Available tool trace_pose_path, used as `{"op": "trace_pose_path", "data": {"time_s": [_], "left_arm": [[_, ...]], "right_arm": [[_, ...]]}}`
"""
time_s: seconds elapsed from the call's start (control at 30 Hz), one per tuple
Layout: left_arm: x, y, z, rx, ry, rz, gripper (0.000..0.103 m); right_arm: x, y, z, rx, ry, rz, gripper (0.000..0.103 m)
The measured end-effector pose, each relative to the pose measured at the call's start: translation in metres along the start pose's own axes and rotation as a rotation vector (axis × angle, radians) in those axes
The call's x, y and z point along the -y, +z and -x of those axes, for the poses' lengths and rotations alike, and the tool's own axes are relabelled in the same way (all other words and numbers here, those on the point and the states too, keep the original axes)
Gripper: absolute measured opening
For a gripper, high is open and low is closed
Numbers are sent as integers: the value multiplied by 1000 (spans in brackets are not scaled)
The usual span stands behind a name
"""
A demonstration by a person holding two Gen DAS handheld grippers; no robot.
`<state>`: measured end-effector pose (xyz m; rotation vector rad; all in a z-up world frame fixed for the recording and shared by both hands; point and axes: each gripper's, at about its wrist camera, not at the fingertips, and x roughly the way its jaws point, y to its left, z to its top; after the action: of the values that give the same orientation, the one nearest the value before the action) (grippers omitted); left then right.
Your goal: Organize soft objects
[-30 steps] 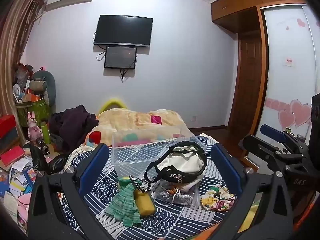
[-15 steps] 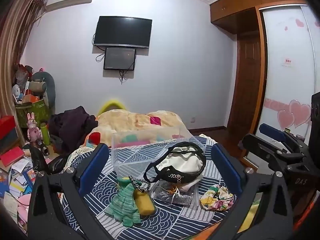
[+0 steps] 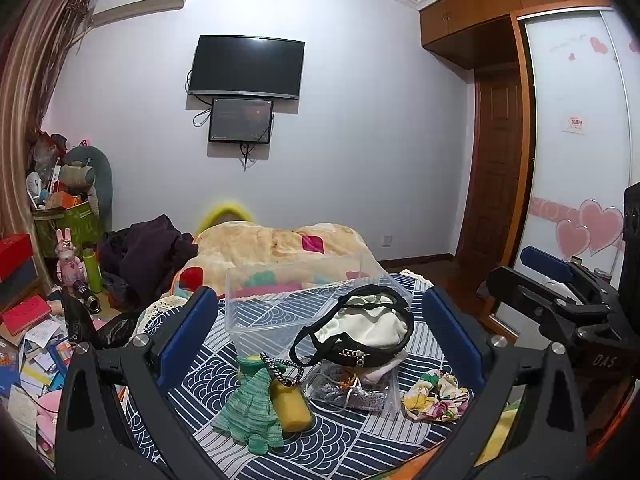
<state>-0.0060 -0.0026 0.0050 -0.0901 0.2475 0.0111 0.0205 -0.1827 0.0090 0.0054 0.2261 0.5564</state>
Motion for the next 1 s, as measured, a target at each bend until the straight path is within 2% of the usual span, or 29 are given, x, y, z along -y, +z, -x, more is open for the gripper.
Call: {"op": "trace_pose_path", "data": {"time_s": [1.0], "left_arm": [[0,-1,1,3,-2,-4,103]], "right_arm": [[0,0,0,0,1,-1,103]]}}
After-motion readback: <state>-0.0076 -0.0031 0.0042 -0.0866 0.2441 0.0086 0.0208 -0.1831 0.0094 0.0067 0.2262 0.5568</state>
